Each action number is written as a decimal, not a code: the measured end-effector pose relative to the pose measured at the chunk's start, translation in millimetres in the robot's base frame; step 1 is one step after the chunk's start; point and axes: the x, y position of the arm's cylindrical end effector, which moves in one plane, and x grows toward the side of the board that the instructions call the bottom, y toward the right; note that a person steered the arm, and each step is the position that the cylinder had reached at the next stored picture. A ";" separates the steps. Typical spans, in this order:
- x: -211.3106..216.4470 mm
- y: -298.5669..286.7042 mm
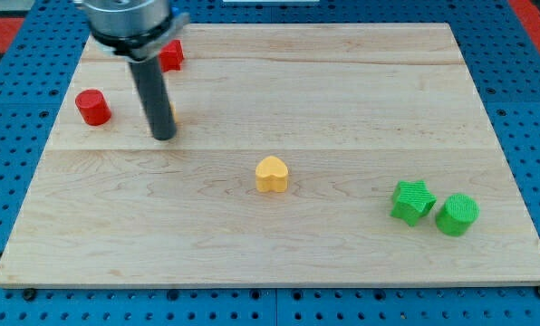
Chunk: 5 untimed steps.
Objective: Point your arm at yellow heart
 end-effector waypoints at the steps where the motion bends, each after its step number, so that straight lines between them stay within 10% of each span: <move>1: -14.4 8.3; 5: 35.8 189.0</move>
